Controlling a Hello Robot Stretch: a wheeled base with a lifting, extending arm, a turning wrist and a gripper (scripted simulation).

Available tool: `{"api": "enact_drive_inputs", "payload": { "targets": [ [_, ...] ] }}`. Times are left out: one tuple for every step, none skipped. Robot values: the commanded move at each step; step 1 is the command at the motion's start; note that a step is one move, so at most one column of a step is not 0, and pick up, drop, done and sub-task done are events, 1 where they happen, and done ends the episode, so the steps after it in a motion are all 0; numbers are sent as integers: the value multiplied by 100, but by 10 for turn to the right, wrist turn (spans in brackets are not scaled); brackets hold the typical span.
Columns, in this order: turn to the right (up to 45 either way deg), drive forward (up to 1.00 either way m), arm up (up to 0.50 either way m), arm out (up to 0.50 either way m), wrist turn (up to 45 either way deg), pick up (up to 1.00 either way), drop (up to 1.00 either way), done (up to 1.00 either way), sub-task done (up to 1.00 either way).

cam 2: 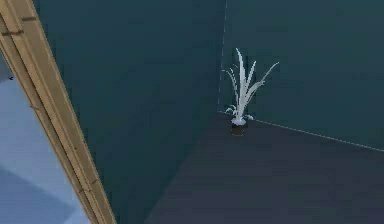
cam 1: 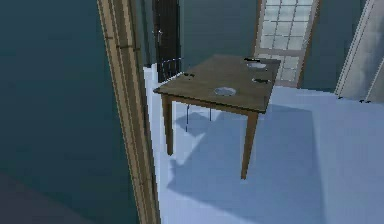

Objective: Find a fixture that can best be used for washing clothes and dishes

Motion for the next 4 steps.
{"api": "enact_drive_inputs", "payload": {
  "targets": [
    [150,0,0,0,0,0,0,0,0],
    [0,25,0,0,0,0,0,0,0],
    [0,50,0,0,0,0,0,0,0],
    [-150,0,0,0,0,0,0,0,0]
  ]
}}
